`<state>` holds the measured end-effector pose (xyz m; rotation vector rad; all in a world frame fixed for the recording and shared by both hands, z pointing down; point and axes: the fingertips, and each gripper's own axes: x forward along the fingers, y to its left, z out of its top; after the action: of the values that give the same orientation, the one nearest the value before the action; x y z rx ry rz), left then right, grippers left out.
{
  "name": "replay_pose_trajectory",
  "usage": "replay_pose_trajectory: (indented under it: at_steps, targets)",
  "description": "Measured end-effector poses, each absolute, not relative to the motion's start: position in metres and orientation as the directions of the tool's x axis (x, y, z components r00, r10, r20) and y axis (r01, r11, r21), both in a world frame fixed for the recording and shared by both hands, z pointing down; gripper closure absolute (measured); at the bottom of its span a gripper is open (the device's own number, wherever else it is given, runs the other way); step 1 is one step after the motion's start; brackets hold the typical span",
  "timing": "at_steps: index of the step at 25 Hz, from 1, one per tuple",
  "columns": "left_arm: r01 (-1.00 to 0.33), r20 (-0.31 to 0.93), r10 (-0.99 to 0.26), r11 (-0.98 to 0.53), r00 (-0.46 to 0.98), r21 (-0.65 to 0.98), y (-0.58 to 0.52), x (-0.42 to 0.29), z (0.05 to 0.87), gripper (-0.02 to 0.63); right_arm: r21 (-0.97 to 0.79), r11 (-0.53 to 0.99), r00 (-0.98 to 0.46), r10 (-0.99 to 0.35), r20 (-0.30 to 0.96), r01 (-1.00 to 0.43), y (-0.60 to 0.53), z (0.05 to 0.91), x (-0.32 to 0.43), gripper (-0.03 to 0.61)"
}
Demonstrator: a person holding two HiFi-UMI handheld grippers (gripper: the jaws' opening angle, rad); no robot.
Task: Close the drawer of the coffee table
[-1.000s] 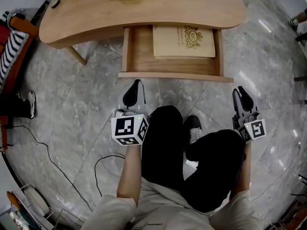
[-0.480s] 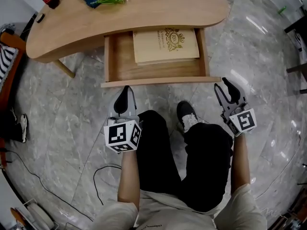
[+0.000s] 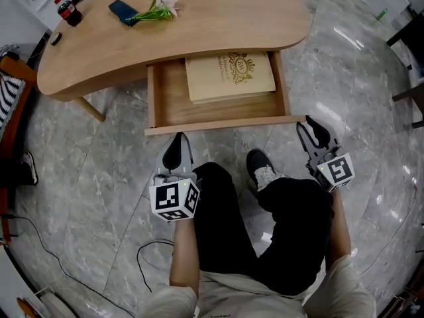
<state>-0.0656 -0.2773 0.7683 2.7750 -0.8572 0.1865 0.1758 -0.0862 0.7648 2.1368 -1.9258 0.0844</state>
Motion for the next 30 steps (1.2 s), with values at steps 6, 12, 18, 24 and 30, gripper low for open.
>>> replay_pose_trajectory:
  at_steps: [6,12,18,24,30]
  targets:
    - [-0.559,0.201,-0.526,-0.808,0.826,0.183,-0.277,-0.064,0.769,0.604,0.136,-0.082,0.11,-0.969,0.221,-0.987,-0.087,0.764,0.177,0.463]
    - [-0.543,0.154,-0.522,-0.822,0.839,0.172,-0.278,-0.065,0.752,0.604,0.1,-0.08,0.096,-0.981,0.17,-0.992,-0.087,0.75,0.178,0.465]
    - [-0.527,0.14,-0.511,-0.839,0.848,0.132,-0.276,-0.059,0.746,0.604,0.092,-0.076,0.09,-0.983,0.157,-0.993,-0.09,0.745,0.188,0.465]
    - [-0.532,0.162,-0.511,-0.835,0.844,0.142,-0.283,-0.053,0.743,0.604,0.091,-0.083,0.098,-0.98,0.175,-0.992,-0.098,0.741,0.196,0.465]
    - [-0.514,0.134,-0.497,-0.837,0.857,0.187,-0.301,-0.04,0.74,0.604,0.027,-0.116,0.119,-0.98,0.159,-0.993,-0.114,0.738,0.21,0.465]
